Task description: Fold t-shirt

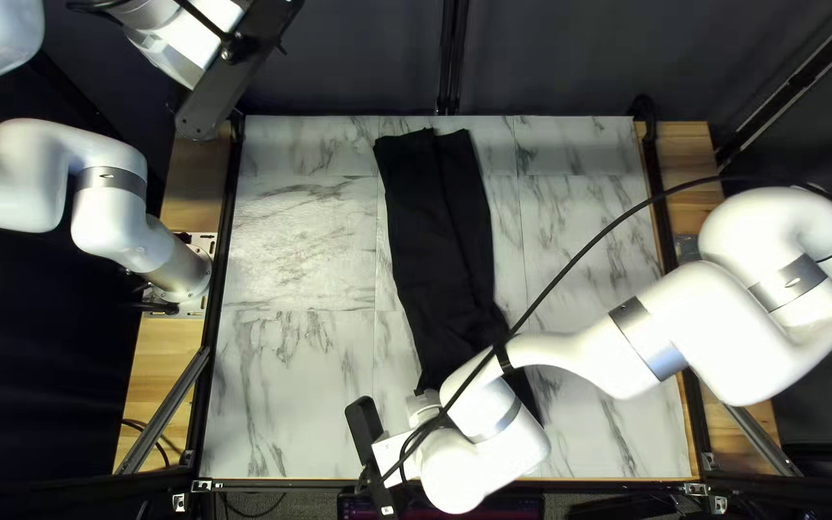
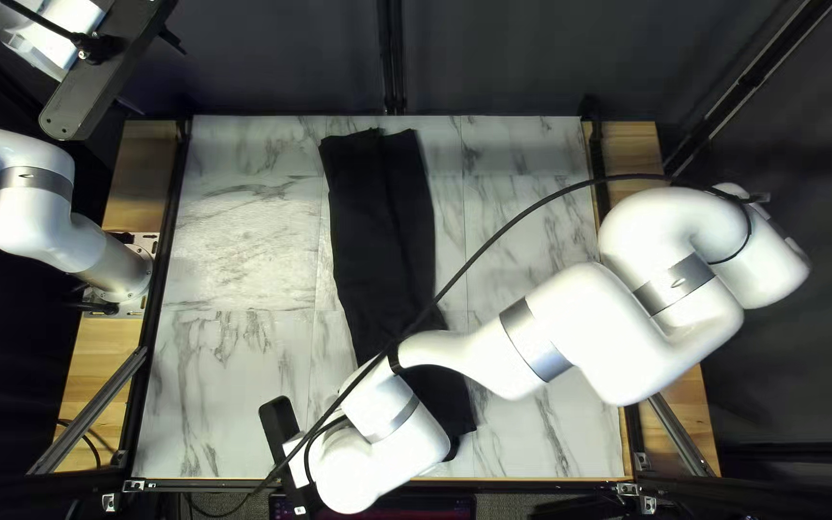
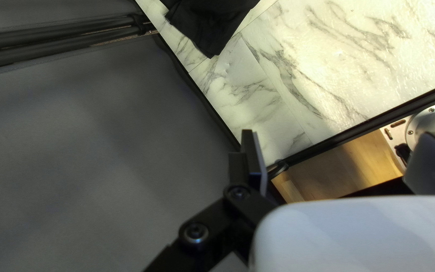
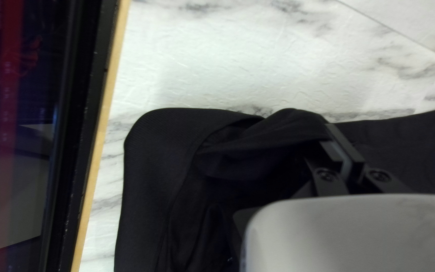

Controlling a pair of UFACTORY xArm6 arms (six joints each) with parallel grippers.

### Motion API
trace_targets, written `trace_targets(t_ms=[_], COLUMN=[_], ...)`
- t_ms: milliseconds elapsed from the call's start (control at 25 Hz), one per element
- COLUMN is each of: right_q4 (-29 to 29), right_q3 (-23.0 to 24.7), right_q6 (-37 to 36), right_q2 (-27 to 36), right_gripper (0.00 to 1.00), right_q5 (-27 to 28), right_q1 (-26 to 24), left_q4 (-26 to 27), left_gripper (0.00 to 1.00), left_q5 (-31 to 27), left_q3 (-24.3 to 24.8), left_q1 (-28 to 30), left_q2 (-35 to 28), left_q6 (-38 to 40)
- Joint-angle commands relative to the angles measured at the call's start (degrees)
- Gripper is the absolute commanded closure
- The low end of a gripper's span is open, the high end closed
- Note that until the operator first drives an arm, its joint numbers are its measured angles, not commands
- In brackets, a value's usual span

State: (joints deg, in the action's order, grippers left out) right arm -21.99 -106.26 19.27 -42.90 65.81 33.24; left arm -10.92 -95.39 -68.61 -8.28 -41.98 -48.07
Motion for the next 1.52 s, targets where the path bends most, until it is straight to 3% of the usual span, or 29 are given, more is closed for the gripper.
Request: trace_targets(t_ms=[40, 560, 840, 880, 920, 960, 1240, 1520], right_q4=[-0.72, -3.02, -2.63, -2.44, -2.29, -1.95, -1.08, -0.55], right_q3=[1.82, 4.21, 0.32, -0.20, -0.44, -0.48, 2.73, 17.70], right_q6=[0.19, 1.84, 1.65, 1.40, 1.23, 0.90, 0.86, 1.87], right_q2=[1.13, 2.48, -0.33, -0.84, -1.08, -1.22, 1.29, 12.71], right_gripper=[1.00, 1.00, 1.00, 0.96, 0.38, 0.00, 0.00, 0.00], right_q5=[-1.88, -5.18, -4.31, -4.49, -4.64, -4.98, -5.83, -8.25], right_q1=[0.08, 0.87, 1.88, 1.79, 1.73, 1.58, 1.25, -1.40], left_q4=[0.00, 0.00, 0.00, 0.00, 0.00, 0.00, 0.00, 0.00], left_gripper=[0.00, 0.00, 0.00, 0.00, 0.00, 0.00, 0.00, 0.00], left_q5=[0.00, 0.00, 0.00, 0.00, 0.00, 0.00, 0.00, 0.00], left_q3=[0.00, 0.00, 0.00, 0.00, 0.00, 0.00, 0.00, 0.00], left_q1=[0.00, 0.00, 0.00, 0.00, 0.00, 0.00, 0.00, 0.00], left_q2=[0.00, 0.00, 0.00, 0.00, 0.00, 0.00, 0.00, 0.00], left_q6=[0.00, 0.00, 0.00, 0.00, 0.00, 0.00, 0.00, 0.00])
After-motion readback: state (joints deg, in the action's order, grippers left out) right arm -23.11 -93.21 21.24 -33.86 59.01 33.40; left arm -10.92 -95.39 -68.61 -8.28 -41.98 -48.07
